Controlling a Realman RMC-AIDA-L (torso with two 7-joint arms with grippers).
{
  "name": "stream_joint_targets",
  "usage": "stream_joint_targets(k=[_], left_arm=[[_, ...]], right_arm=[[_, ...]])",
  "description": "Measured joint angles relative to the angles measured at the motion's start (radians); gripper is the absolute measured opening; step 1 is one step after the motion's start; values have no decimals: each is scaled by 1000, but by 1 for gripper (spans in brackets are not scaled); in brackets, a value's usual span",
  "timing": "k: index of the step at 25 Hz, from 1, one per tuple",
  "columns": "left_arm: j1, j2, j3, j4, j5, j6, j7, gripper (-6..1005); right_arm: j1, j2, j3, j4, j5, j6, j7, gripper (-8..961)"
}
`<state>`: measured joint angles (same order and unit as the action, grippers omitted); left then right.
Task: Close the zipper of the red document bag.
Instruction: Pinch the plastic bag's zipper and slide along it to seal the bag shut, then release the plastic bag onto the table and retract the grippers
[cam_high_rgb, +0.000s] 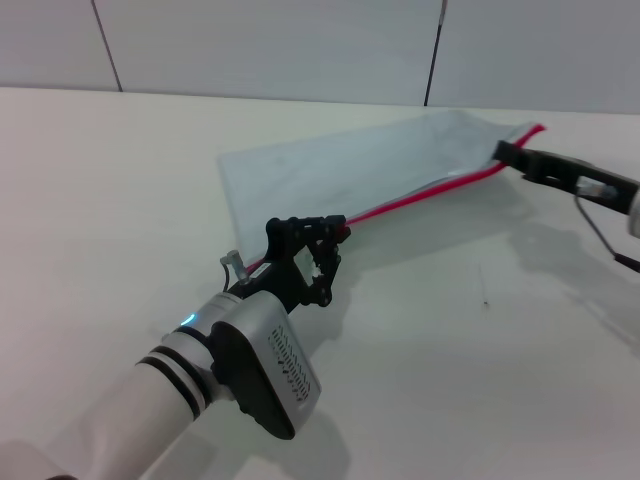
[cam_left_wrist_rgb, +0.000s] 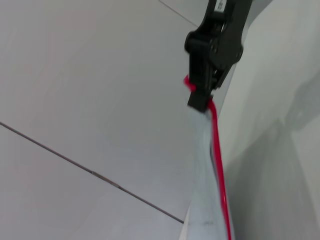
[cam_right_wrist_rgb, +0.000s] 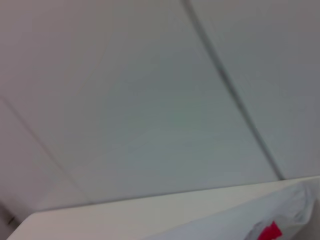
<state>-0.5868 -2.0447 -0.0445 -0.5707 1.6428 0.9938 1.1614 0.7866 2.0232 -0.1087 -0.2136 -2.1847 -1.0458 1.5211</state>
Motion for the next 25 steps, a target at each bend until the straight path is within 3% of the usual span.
stream_joint_targets(k=[16, 25], left_arm=[[15, 1, 0, 18, 7, 0, -47, 78], [26, 4, -1, 52, 4, 17, -126, 171]], right_arm=[[-84, -1, 48, -77, 29, 62, 23, 48], [-82, -3, 49, -78, 29, 112, 28, 49]])
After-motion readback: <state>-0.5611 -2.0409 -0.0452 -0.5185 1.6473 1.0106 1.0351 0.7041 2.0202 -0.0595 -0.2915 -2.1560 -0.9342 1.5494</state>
